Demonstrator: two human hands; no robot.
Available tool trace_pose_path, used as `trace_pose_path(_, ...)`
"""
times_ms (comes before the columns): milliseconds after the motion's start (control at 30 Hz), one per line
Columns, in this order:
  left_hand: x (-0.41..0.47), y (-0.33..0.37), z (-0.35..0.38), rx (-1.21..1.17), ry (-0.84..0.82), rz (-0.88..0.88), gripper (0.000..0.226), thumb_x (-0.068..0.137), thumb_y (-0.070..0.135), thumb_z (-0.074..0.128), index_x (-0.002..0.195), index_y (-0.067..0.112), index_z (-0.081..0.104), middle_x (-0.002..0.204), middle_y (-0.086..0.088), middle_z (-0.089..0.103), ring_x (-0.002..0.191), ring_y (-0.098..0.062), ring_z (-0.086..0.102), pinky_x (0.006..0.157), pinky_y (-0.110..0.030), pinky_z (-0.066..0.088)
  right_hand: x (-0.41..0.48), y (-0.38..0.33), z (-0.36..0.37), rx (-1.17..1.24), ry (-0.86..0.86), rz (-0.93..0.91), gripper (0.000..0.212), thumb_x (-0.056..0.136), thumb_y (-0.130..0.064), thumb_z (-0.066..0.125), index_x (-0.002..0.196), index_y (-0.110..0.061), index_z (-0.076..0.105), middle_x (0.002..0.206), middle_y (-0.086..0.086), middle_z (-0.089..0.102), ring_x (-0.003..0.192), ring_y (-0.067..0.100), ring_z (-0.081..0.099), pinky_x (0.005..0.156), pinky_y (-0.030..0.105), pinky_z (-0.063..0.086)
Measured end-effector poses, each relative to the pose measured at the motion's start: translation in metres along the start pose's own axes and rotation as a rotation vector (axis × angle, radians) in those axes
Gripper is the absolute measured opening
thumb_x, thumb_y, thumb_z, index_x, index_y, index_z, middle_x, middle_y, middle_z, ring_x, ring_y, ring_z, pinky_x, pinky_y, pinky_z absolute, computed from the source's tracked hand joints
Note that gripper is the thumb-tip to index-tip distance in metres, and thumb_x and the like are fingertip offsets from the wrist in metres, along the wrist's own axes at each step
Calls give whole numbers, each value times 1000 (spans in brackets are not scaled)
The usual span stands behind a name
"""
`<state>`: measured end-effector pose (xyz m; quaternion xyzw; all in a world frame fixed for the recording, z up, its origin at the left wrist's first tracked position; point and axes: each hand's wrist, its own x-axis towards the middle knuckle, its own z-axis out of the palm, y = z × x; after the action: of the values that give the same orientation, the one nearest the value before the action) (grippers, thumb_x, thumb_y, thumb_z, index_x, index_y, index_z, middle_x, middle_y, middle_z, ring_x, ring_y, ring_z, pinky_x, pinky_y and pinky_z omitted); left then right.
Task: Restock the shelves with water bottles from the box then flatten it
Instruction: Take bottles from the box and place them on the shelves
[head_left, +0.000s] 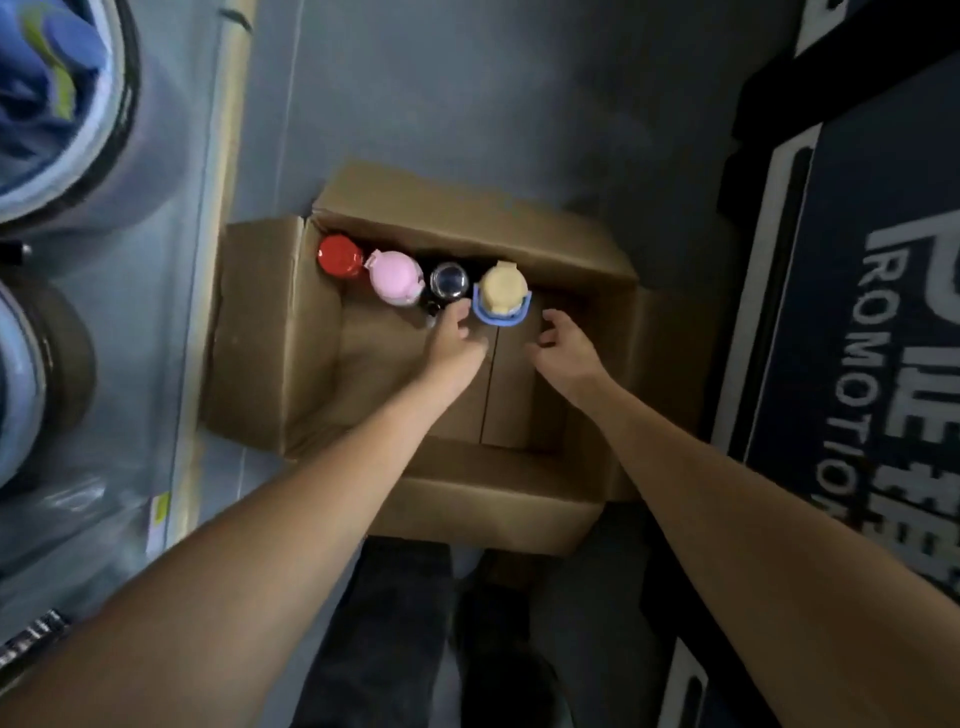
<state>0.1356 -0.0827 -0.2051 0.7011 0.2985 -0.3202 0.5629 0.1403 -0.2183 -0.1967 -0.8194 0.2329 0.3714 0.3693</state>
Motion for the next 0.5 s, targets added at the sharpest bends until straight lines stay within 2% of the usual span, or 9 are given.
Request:
trace_pose_path(67,21,-11,2,45,-51,11,57,91,0,47,144,16,33,149,-4,35,134,-19,38,109,-35,37,23,9,9,-2,1,-8,52,92,-8,53,140,-13,37,125,6,52,109,20,52,86,27,43)
trace_pose_path(167,53,-22,5,130,-108,23,55,91,-1,46,140,21,36,140,3,43,126,-12,42,103,-23,37,55,14,20,18,10,-25,49,91,-7,54,138,-10,40,114,1,50,98,12,47,81,25,41)
trace_pose_path(200,64,-23,6,153,-122,35,48,91,-3,45,129,25,42,124,10,49,113,-4,47,93,-15,38,66,15,22,24,17,-31,48,91,-8,55,137,-10,41,113,0,51,96,10,46,80,24,41)
trace_pose_path(233,77,-24,9,180,-137,40,41,91,-5,44,110,32,44,104,17,48,97,1,47,82,-8,37,78,17,25,32,24,-42,49,91,-7,56,137,-9,41,116,2,53,96,8,46,79,23,41)
trace_pose_path(267,86,-23,11,197,-150,45,39,92,-6,43,98,33,41,94,18,43,90,0,43,75,-7,35,86,17,27,39,23,-51,52,90,-6,57,138,-9,39,119,2,53,98,7,45,80,21,39)
trace_pose_path(300,99,-25,13,210,-158,46,39,92,-6,42,98,33,41,97,14,45,96,-5,42,77,-11,36,97,19,29,47,18,-58,55,90,-5,58,140,-9,37,122,3,53,101,7,45,81,19,37)
trace_pose_path(333,108,-27,15,222,-174,54,41,91,-6,41,112,30,42,113,7,47,110,-10,41,86,-15,35,103,20,30,58,12,-58,58,90,-3,58,142,-10,35,129,5,51,108,8,46,83,18,35)
trace_pose_path(400,122,-31,20,268,-201,66,61,90,-5,39,144,19,29,147,-1,32,135,-16,29,104,-20,27,119,23,34,86,-4,-57,65,88,0,60,145,-13,31,141,6,44,126,15,43,85,18,32)
trace_pose_path(500,133,-38,27,302,-221,54,69,89,-5,38,150,18,15,157,-1,17,143,-17,20,112,-26,21,139,29,43,118,-47,-40,76,84,0,62,148,-16,25,146,6,36,136,19,35,90,22,31)
